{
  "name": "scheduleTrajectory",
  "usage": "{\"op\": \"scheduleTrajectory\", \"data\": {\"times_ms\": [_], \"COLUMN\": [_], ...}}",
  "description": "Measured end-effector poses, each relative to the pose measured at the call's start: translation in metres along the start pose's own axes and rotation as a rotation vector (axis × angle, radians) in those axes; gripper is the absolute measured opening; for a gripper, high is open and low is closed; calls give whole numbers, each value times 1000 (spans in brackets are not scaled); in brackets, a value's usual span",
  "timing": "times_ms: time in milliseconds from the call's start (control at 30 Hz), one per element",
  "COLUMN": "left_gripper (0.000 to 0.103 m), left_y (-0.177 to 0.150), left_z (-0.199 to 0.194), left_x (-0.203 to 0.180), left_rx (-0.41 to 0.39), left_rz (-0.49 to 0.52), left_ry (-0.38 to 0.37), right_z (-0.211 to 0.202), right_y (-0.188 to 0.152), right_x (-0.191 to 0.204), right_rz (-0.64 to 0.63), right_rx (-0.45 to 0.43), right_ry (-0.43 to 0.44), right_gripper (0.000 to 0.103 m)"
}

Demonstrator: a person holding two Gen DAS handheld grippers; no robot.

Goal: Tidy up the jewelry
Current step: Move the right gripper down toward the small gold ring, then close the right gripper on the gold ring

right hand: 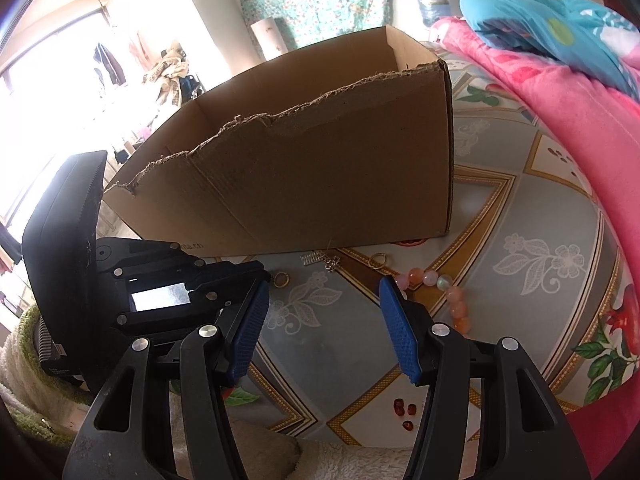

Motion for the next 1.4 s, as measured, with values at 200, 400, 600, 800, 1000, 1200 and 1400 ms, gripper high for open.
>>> {"op": "scheduleTrajectory", "data": {"times_ms": [200,400,600,800,1000,1200,1400], "left_gripper": [0,0,0,0,0,0,0], "left_y": [1,1,5,0,-19,-31,-28], "left_z": [-1,-20,-64,-88,-85,-80,-72], "left_x": [-1,-6,12,24,38,40,38], "left_rx": [14,-35,-128,-159,-130,-104,-91], "left_rz": [-3,-23,-135,-211,-319,-347,-328], "left_ry": [-16,2,22,63,65,33,1], "right_z": [-6,-18,-26,-25,-2,24,33], "right_y": [-2,-4,-5,-2,-2,-8,-16], "right_x": [-5,-6,-4,19,45,50,59], "right_rz": [8,3,-4,-58,-190,-287,-392], "right_rx": [-18,-41,-56,-63,-28,28,67], "right_ry": [3,-5,-6,24,27,12,27], "right_gripper": [54,54,54,54,41,30,23]}}
Point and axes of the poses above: each gripper's, at about its wrist camera, not at the fingertips, and z roughly the way its jaws point, x to its left, y to its top, the point moved 6 cm from there along z, roughly the way its jaws point, and after that the axes turned 6 degrees about -x, right-handed, at the moved point
